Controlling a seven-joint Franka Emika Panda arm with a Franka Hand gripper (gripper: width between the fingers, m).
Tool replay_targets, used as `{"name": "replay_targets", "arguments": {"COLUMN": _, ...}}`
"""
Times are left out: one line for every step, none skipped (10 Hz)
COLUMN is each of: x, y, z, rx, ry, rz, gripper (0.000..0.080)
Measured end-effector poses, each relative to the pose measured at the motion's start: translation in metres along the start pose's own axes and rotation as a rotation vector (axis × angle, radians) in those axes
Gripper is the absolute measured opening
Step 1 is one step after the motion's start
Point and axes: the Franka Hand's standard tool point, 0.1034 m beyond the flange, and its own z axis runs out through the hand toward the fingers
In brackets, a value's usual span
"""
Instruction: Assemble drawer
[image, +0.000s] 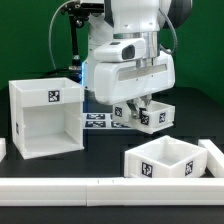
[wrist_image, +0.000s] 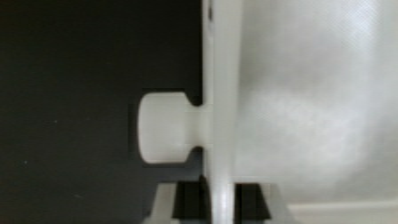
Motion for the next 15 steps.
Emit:
{"name": "replay_targets", "arguments": {"x": -0.004, "y": -0.002, "z": 0.002, "rx": 0.001, "ry": 0.000, "rz": 0.063, "gripper": 0.0038}}
{"name": "replay_targets", "arguments": {"x": 0.000, "y": -0.003, "z": -0.003, "rx": -0.005, "ry": 0.008, "rz": 0.112, "gripper": 0.0038}}
{"name": "replay_targets", "arguments": {"x": -0.001, "y": -0.003, "z": -0.002, "rx": -0.003, "ry": 0.006, "rz": 0.138, "gripper": 0.0038}}
{"name": "replay_targets", "arguments": {"x": -0.003, "y": -0.002, "z": 0.000, "rx": -0.001, "ry": 0.004, "rz": 0.166, "gripper": 0.0038}}
{"name": "replay_targets", "arguments": {"x": -0.004, "y": 0.000, "z": 0.000, "rx": -0.001, "ry": 0.004, "rz": 0.170, "gripper": 0.0038}}
{"name": "replay_targets", "arguments": {"x": -0.004, "y": 0.006, "z": 0.000, "rx": -0.016, "ry": 0.021, "rz": 0.118, "gripper": 0.0038}}
{"name": "replay_targets", "arguments": {"x": -0.004, "y": 0.006, "z": 0.001, "rx": -0.016, "ry": 0.022, "rz": 0.123, "gripper": 0.0038}}
{"name": "replay_targets", "arguments": {"x": -0.004, "y": 0.006, "z": 0.001, "rx": -0.016, "ry": 0.022, "rz": 0.123, "gripper": 0.0038}}
{"name": "replay_targets", "arguments": {"x": -0.004, "y": 0.006, "z": 0.001, "rx": -0.016, "ry": 0.022, "rz": 0.123, "gripper": 0.0129}}
{"name": "replay_targets", "arguments": {"x": -0.003, "y": 0.005, "z": 0.001, "rx": -0.015, "ry": 0.024, "rz": 0.164, "gripper": 0.0325}}
{"name": "replay_targets", "arguments": {"x": 0.002, "y": 0.003, "z": -0.001, "rx": -0.016, "ry": 0.029, "rz": 0.229, "gripper": 0.0325}}
{"name": "replay_targets", "arguments": {"x": 0.012, "y": -0.002, "z": -0.005, "rx": -0.018, "ry": 0.041, "rz": 0.317, "gripper": 0.0525}}
{"name": "replay_targets", "arguments": {"x": 0.023, "y": -0.005, "z": -0.012, "rx": 0.004, "ry": 0.016, "rz": 0.343, "gripper": 0.0525}}
{"name": "replay_targets", "arguments": {"x": 0.044, "y": 0.004, "z": -0.023, "rx": 0.017, "ry": 0.012, "rz": 0.329, "gripper": 0.0610}}
{"name": "replay_targets", "arguments": {"x": 0.058, "y": 0.017, "z": -0.027, "rx": 0.027, "ry": 0.012, "rz": 0.327, "gripper": 0.0644}}
